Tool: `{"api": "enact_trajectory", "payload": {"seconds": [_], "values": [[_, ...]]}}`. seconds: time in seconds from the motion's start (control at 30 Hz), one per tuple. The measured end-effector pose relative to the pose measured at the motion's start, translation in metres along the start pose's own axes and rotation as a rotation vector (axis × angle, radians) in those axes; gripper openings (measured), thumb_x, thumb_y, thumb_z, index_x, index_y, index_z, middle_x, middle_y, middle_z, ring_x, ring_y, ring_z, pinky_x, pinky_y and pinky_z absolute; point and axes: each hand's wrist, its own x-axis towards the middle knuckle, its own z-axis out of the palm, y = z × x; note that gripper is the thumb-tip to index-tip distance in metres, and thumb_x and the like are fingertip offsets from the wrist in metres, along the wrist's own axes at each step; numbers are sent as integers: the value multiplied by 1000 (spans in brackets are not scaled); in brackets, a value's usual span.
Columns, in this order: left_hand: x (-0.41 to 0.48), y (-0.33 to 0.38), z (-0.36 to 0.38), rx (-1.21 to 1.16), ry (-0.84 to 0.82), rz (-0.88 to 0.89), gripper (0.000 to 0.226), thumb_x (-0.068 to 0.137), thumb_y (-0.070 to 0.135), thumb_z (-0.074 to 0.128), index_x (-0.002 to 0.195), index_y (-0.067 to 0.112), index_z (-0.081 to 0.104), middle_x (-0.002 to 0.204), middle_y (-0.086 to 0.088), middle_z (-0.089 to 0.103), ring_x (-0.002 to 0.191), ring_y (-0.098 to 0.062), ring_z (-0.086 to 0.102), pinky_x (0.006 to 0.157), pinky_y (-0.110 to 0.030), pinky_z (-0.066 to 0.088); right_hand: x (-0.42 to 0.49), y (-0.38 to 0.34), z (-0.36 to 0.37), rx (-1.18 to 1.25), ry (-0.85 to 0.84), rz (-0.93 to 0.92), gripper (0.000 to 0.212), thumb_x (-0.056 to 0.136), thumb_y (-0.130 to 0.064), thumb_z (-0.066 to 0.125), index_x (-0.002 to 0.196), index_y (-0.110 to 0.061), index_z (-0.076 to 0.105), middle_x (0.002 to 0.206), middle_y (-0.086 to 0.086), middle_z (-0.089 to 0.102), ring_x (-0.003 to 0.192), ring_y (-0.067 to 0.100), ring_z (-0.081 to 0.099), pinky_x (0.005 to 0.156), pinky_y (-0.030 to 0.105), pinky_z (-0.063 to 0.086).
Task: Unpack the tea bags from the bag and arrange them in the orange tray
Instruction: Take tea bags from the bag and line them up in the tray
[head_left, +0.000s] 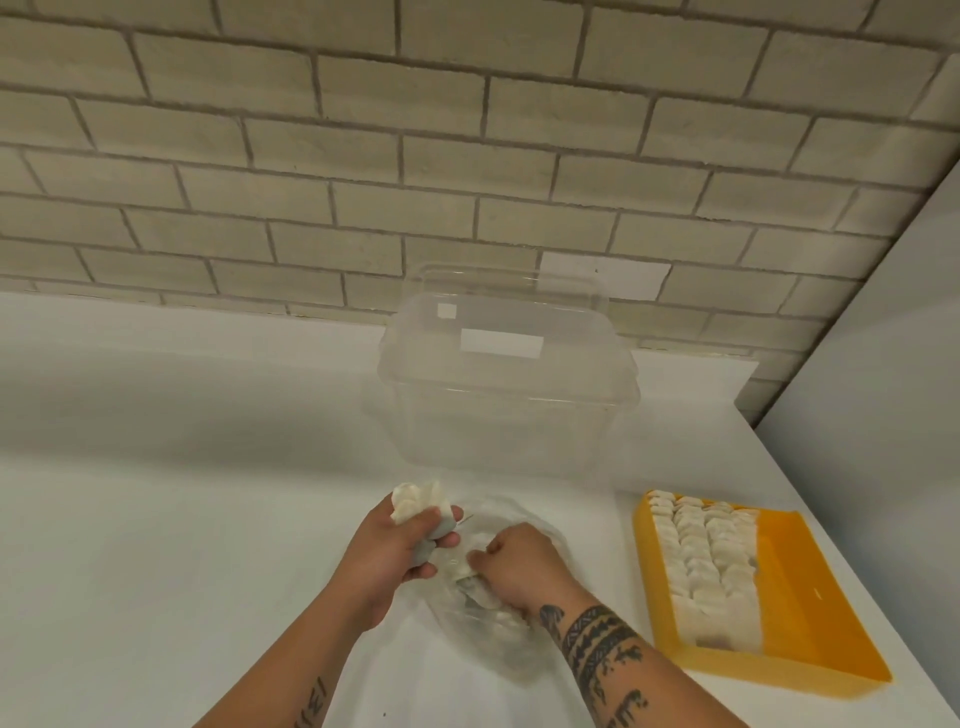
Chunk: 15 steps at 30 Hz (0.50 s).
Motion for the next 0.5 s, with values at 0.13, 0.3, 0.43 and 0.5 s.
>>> {"api": "enact_trajectory", "payload": {"seconds": [0.13,0.3,0.43,0.5], "values": [[-2,-3,0,-29,24,9,27,98,15,58,125,20,55,112,8,77,100,-17,75,72,-34,50,-2,0,4,142,20,20,33,92,-37,63,66,-21,52,64,-5,54,55,12,49,56,25,42],[0,-1,-2,-109,-4,7,40,101,4,43,128,31,57,119,7,75,108,-19,73,75,-35,48,-15,-2,-25,347,50,7,28,87,-40,74,78,-17,63,70,-3,65,60,11,56,55,25,45],[4,2,8,-150,-25,1,43,100,3,41,126,31,61,112,0,76,108,-22,73,68,-33,44,-29,-9,-50,497,65,-27,26,86,-30,77,77,-14,59,71,2,66,63,16,68,59,30,51],[4,4,17,-160,-40,-10,35,102,11,47,124,32,64,102,-1,74,105,-22,73,67,-33,41,-37,-12,-59,561,103,-55,24,85,-22,75,75,-14,55,71,5,66,71,24,75,61,34,53]]}}
